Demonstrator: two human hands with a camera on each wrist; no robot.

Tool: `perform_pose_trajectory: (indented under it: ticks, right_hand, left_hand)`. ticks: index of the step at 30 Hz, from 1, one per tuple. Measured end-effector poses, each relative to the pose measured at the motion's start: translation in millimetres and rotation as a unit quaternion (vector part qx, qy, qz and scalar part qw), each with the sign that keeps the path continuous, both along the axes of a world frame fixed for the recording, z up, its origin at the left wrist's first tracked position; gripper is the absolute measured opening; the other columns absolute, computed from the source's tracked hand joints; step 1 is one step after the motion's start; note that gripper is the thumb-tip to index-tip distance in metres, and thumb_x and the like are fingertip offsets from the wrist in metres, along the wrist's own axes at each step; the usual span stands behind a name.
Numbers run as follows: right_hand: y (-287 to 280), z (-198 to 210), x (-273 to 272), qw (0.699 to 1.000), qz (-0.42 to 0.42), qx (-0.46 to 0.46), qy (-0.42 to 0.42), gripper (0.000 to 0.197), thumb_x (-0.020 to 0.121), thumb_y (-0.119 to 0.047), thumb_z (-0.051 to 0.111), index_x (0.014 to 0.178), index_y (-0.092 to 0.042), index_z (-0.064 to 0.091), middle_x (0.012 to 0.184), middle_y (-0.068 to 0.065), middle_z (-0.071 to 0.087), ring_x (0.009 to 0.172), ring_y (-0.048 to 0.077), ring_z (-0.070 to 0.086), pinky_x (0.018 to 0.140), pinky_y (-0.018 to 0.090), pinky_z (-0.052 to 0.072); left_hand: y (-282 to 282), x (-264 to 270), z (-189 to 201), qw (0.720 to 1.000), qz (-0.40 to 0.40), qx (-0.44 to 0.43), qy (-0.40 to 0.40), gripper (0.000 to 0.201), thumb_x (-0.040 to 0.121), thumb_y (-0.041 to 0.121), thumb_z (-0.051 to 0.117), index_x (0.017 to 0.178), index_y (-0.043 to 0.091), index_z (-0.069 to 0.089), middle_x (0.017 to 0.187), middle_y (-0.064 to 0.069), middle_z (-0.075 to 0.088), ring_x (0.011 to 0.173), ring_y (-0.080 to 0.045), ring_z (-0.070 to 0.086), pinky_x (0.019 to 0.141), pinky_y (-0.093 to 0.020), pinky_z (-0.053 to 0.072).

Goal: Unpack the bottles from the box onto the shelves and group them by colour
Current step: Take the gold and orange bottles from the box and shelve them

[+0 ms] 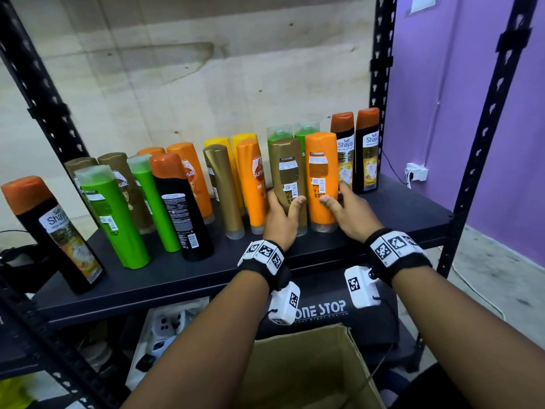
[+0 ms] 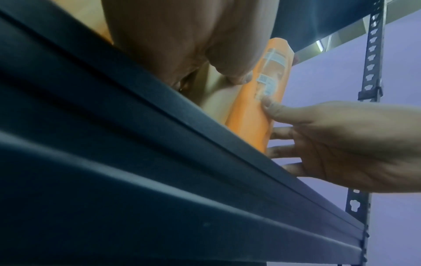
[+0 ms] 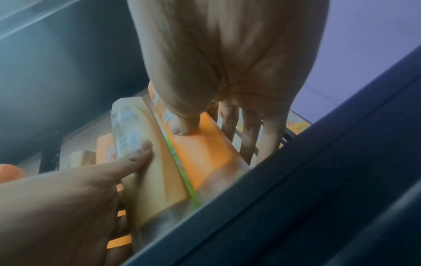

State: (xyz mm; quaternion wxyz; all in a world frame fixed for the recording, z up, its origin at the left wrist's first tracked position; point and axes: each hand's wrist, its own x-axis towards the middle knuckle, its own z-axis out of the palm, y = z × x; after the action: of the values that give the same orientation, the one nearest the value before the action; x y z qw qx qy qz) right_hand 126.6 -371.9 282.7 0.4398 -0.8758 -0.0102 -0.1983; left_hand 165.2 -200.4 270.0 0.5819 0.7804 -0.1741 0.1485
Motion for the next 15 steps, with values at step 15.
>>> perform_pose_trajectory:
  ticks: [15]
  right_hand:
    - [15.5, 12.5, 37.4, 0.995, -0.057, -0.028, 0.072, 0.057, 0.104, -0.044, 0.051, 0.147, -0.011, 0.033, 0.144, 0.019, 0.051, 0.129, 0.039, 0.053, 0.106, 0.048, 0.045]
  left_hand:
    - [-22.3, 12.1, 15.3, 0.994, 0.082, 0.040, 0.066, 0.062, 0.103, 0.041, 0.051, 0.151, 0.014, 0.022, 0.141, -0.014, 0.056, 0.118, -0.039, 0.061, 0.095, -0.041, 0.049]
